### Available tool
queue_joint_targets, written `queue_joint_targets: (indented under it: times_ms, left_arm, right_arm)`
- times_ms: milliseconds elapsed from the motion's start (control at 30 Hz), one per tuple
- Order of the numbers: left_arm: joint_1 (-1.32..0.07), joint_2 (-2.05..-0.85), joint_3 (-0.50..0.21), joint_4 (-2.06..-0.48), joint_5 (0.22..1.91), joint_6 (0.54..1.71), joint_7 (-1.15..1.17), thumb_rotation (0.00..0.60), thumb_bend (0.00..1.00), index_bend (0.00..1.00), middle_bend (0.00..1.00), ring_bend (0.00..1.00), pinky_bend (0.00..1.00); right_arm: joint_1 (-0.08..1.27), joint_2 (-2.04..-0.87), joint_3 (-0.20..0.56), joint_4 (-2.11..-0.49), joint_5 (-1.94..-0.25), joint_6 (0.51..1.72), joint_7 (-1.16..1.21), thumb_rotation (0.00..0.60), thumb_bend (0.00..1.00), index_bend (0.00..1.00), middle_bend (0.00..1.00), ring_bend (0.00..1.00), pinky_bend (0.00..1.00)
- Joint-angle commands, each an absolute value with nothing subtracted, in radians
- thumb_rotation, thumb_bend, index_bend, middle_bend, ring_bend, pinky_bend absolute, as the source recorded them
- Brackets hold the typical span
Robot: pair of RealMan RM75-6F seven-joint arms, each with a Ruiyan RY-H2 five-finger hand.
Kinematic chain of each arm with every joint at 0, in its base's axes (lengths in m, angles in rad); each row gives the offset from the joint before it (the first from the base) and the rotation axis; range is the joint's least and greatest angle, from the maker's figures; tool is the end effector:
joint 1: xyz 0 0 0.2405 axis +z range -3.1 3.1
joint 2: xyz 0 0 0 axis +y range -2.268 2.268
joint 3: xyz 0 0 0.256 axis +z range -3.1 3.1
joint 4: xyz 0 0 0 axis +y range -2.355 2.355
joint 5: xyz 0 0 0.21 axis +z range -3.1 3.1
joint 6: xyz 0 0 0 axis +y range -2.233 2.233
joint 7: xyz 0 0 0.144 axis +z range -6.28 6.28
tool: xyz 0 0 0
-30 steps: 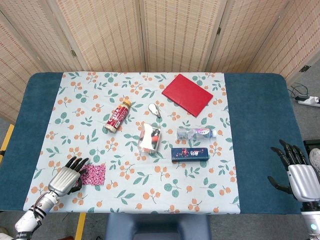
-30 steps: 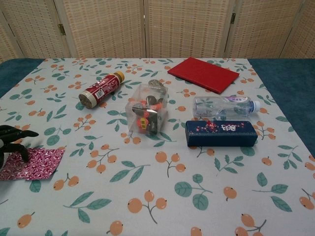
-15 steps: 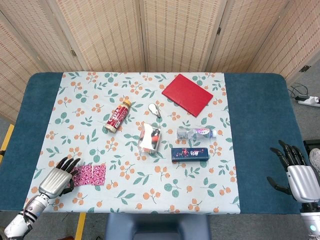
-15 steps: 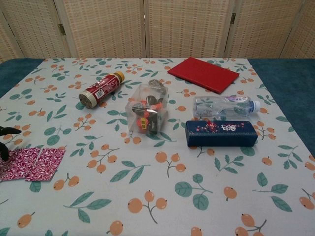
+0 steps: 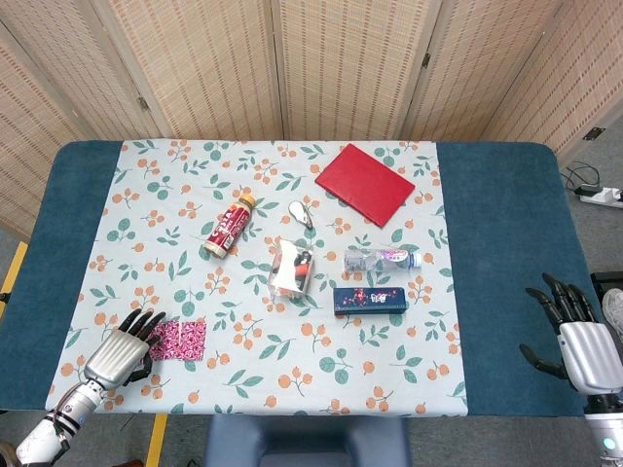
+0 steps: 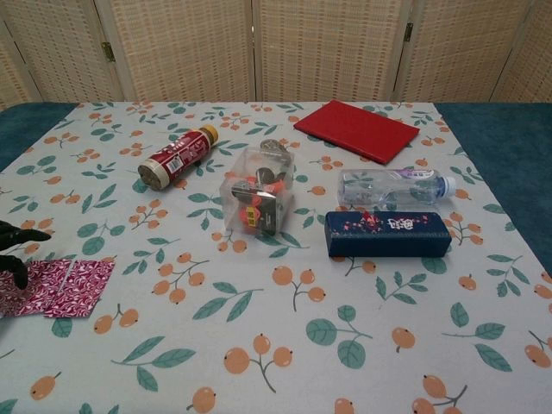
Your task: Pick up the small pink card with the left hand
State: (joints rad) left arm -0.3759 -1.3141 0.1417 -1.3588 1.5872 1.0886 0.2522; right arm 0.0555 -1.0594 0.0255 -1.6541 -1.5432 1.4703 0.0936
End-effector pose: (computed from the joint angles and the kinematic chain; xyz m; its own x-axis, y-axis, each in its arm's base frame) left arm -0.3162 0.2194 0.0428 0.7593 0.2930 0.5810 0.6448 -0.4582 -0.6117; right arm -0.3094 -0.1663 0.1665 0.3283 -0.0541 0.9430 -0.9446 -0.0201 0.3277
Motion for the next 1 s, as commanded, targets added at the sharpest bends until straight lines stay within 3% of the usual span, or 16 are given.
queue_joint_targets:
  times_ms: [33,1000]
  left_arm:
    - [-0.373,-1.316,0.145,-1.355,1.585,1.084,0.249,0.085,0.92,0.35,0.00,0.00,0.00]
    - [-0.339,-1.302,0.147,-1.345,1.607,1.137,0.162,0.090,0.92,0.31,0.00,0.00,0.00]
  right_arm:
    - [0.056,-1.060,0.026,-1.654,-1.543,1.470,0.093,0.600,0.27,0.15,0.04,0.03,0.00]
    - [0.063,-1.061,0.026,-1.666,-1.548,1.466,0.078,0.600,0.27,0.15,0.04,0.03,0.00]
